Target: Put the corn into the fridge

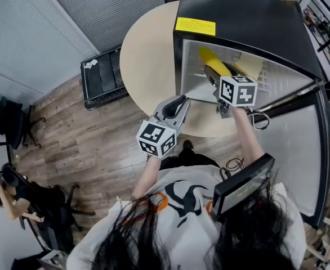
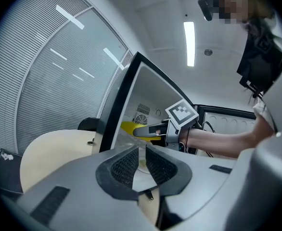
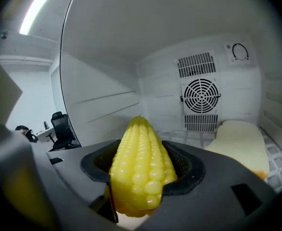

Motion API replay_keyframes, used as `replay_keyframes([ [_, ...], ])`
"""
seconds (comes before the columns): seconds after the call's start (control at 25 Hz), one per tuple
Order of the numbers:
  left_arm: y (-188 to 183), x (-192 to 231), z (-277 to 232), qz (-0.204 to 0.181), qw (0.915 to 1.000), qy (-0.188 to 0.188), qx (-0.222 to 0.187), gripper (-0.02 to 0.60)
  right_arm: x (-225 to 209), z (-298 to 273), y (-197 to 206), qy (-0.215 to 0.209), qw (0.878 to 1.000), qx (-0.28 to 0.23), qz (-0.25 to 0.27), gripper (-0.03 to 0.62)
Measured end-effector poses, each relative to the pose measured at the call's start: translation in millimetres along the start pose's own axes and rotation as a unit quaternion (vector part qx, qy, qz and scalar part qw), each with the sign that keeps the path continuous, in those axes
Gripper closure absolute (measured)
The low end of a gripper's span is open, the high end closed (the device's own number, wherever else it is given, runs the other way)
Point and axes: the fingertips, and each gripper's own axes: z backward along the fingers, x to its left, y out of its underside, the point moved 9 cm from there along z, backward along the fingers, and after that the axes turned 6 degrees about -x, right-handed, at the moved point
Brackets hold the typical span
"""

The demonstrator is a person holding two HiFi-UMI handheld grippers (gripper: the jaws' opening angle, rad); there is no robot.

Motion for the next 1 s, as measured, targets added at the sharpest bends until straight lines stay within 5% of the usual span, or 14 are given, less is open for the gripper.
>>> replay_keyframes([
  [0.56, 2.2, 6.0, 8.6, -0.003, 0.9999, -0.015, 0.007, 0.538, -5.6, -45.4, -9.6, 0.000, 0.985, 0.088, 0.150, 0.327],
  [1.0, 0.2, 14.5, 13.6, -0.002, 0.9998, -0.020, 0.005, 0.540, 0.0, -49.4, -6.3, 0.000, 0.979, 0.090, 0.182, 0.328],
])
